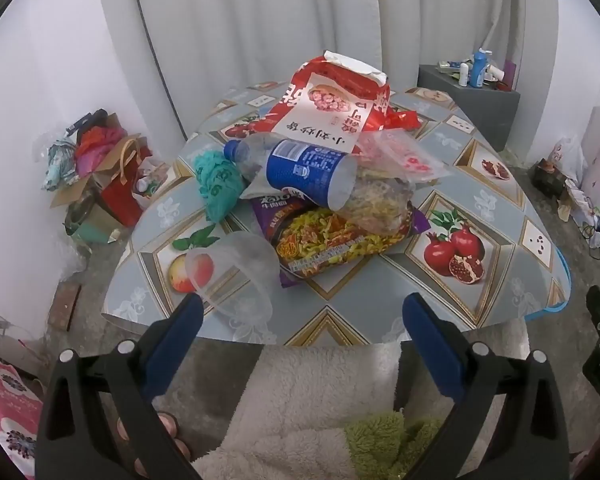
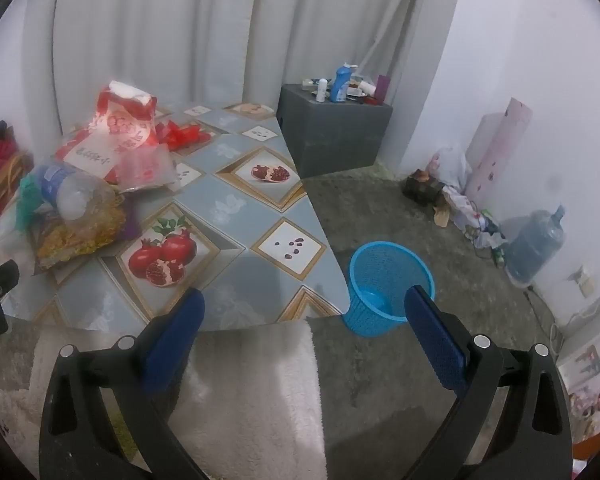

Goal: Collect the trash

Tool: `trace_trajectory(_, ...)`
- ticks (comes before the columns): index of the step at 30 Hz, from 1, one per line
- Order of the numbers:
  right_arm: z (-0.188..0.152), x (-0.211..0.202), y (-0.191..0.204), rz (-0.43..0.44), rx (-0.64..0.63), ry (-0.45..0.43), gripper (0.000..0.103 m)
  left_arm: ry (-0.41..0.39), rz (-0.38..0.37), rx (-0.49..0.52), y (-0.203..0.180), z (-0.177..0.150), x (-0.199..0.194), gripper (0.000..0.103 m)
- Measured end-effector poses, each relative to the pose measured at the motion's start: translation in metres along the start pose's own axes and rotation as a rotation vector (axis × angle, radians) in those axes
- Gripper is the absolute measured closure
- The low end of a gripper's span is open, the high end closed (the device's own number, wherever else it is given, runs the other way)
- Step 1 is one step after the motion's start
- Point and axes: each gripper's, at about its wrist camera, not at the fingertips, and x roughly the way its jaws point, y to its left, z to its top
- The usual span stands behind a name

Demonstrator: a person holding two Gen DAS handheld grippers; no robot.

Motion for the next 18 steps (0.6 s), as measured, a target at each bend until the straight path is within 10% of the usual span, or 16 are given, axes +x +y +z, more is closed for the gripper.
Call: trace_trajectory(18,0.0033,-0.0012,0.0026,0.003,0.001,0.001,0.008,0.002,-0.004,0.002,-0.0054,0.0026,0.0007,0.005)
